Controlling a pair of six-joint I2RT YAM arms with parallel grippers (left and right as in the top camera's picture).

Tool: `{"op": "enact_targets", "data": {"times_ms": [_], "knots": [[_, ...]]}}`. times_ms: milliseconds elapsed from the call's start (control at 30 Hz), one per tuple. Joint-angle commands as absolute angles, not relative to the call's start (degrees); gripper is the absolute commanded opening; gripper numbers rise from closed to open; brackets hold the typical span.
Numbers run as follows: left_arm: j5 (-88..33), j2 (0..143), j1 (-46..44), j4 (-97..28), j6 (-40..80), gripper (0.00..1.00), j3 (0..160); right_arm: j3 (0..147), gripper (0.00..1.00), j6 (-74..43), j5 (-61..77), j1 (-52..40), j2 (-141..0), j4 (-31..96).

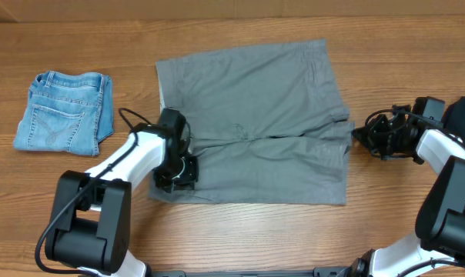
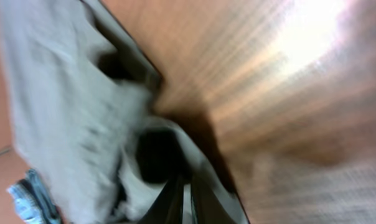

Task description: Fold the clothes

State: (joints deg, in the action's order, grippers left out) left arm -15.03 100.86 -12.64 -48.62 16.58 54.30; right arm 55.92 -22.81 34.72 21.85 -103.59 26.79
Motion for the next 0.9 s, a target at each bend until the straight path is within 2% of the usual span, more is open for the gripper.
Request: {"op": "enact_targets", "data": {"times_ms": [0, 100, 233, 300, 367, 433, 500, 667, 767, 867], "knots": [[-6.87, 102.85, -10.04, -48.29, 16.23, 0.13, 51.53, 58.3, 0.06, -22.52, 43.2, 23.0, -103.28, 23.4], [-6.85, 102.85, -9.76, -48.07, 15.38, 0.14, 51.53, 58.59, 0.06, -23.94, 47.99, 22.81, -103.28, 18.7], [-6.85, 102.85, -9.76, -47.99, 15.4, 0.14, 51.53, 58.59, 0.05, -24.23, 44.99, 21.82, -103.28, 18.85], [-6.7, 102.85, -9.76, -48.16, 15.35, 0.14, 51.53, 58.59, 0.15, -24.12, 42.19, 22.02, -103.28, 22.44], [-6.13, 102.85, -9.76, -48.31, 15.16, 0.14, 51.53, 58.57, 0.2, -23.7, 38.52, 22.2, -103.31, 25.91], [-5.39, 102.85, -9.76, -48.31, 15.09, 0.15, 51.53, 58.57, 0.31, -21.71, 34.89, 22.2, -103.31, 29.45], [-5.37, 102.85, -9.76, -48.1, 14.96, 0.15, 51.53, 58.35, 0.33, -20.01, 33.58, 21.8, -103.31, 31.75], [-5.41, 102.85, -9.76, -47.68, 14.98, 0.15, 51.53, 55.96, 0.31, -19.25, 32.01, 18.87, -103.31, 30.87], [-5.39, 102.85, -9.76, -47.72, 14.74, 0.15, 51.53, 55.37, 0.2, -19.27, 32.03, 16.88, -103.31, 29.19], [-5.39, 102.85, -9.76, -47.72, 14.74, 0.15, 51.53, 55.4, 0.14, -19.27, 32.14, 16.16, -103.31, 27.2]]}}
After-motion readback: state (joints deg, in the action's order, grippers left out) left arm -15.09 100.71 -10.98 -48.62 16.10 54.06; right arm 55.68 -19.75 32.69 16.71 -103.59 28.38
